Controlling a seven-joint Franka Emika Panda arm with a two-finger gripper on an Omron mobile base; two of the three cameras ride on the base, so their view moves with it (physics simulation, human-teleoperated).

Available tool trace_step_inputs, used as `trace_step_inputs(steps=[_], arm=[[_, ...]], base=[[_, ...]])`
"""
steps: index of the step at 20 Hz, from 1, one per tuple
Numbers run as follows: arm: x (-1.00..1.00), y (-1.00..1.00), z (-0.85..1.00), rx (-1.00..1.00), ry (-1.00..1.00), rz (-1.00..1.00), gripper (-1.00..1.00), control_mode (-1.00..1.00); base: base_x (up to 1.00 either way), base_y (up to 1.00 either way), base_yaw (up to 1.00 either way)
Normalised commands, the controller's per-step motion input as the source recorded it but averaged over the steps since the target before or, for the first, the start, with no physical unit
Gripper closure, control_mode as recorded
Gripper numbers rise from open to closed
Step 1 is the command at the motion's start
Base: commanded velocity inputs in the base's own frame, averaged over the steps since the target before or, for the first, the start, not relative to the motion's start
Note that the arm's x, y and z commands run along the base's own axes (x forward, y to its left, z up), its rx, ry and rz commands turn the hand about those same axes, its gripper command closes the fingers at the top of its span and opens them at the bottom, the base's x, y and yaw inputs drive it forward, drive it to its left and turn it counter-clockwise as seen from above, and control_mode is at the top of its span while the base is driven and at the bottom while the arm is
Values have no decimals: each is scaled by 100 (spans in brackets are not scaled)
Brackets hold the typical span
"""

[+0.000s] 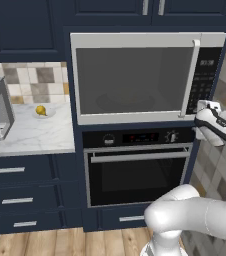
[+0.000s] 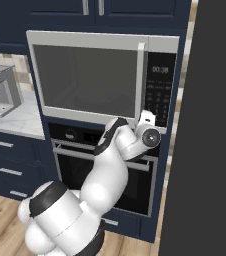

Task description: Remove the pear from the bowl and place it on the small plate. Then place the bowl with only the shrimp in the microwave, close the door, and press the start button to microwave the shrimp.

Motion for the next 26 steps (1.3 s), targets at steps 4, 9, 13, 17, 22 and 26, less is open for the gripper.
trace_step_inputs(steps=[4,9,13,17,22,26], arm=[[20,-13,-3,0,0,0,-100,-100],[22,-9,-10,0,0,0,-100,-100],[24,-10,-12,0,0,0,-100,-100],[25,-1,-17,0,0,0,-100,-100],[25,-4,-10,0,0,0,-100,-100],[21,-13,-8,0,0,0,-100,-100]], base=[[0,0,0],[0,0,0],[0,0,0],[0,0,0],[0,0,0],[0,0,0]])
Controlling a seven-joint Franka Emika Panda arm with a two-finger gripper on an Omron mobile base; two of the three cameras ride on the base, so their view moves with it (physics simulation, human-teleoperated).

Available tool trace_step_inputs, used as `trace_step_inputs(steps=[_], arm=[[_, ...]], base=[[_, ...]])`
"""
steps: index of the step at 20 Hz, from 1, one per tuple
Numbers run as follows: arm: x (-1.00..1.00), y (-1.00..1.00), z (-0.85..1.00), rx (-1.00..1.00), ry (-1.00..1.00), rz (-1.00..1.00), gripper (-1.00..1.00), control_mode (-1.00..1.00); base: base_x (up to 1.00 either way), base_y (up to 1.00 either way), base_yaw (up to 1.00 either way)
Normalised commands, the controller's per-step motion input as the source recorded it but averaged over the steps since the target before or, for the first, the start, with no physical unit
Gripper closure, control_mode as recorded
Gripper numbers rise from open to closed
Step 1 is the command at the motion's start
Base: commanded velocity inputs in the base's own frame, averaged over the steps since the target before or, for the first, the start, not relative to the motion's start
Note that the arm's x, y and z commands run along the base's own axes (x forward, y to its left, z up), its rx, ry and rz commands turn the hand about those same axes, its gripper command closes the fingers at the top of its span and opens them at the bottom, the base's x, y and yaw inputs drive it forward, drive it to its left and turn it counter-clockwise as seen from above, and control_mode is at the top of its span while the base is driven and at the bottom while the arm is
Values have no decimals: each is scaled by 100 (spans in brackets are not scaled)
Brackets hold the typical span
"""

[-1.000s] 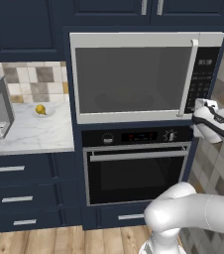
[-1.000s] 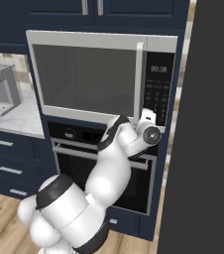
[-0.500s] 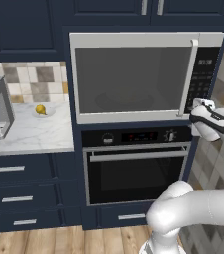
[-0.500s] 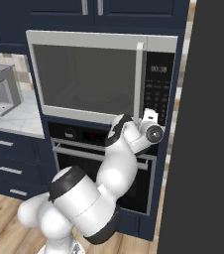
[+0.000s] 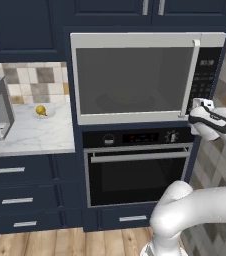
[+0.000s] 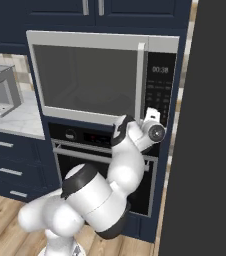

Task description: Remove the pear from the bowl and place it on the small plate. Then place the bowl with only the shrimp in the microwave, close the door, and press the start button to microwave the shrimp.

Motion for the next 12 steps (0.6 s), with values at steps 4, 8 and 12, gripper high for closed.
trace_step_inputs(steps=[4,8,12], arm=[[20,-24,-4,0,0,0,-100,-100],[20,-19,-9,0,0,0,-100,-100],[21,-13,-18,0,0,0,-100,-100]], base=[[0,0,0],[0,0,0],[0,0,0]])
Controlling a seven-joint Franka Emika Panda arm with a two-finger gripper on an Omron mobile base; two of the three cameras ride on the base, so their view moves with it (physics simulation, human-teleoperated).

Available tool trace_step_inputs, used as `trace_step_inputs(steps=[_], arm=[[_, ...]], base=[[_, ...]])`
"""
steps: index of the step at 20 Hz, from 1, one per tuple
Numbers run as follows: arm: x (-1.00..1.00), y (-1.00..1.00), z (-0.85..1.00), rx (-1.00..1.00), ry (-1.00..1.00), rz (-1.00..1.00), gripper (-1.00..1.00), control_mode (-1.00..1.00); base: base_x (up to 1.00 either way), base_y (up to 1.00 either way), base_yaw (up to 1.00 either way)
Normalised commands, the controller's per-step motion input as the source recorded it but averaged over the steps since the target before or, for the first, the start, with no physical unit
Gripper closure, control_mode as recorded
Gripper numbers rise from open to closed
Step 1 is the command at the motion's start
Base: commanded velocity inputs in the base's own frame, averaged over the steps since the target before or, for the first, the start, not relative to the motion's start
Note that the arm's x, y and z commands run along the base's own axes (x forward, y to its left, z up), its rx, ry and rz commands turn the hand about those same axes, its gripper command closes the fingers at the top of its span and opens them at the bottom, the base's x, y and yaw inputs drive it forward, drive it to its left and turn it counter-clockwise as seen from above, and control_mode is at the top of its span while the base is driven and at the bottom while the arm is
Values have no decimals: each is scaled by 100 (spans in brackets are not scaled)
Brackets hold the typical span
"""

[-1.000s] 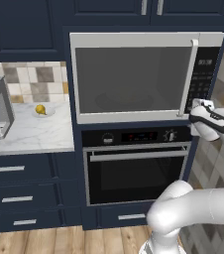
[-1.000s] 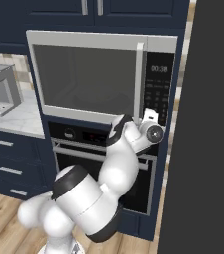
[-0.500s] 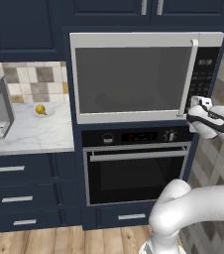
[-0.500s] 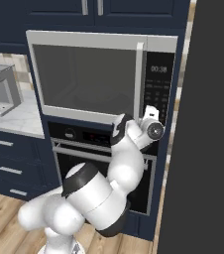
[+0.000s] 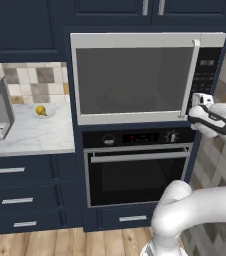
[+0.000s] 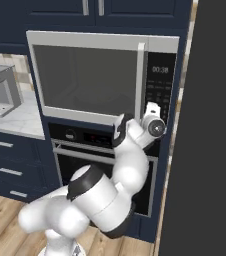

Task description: Remove the pear from the bowl and place it on the small plate. Then place the bowl with only the shrimp in the microwave, close the door, and press the start button to microwave the shrimp.

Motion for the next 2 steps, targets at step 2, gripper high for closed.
trace_step_inputs(steps=[2], arm=[[21,-14,-18,0,0,0,-100,-100]], base=[[0,0,0]])
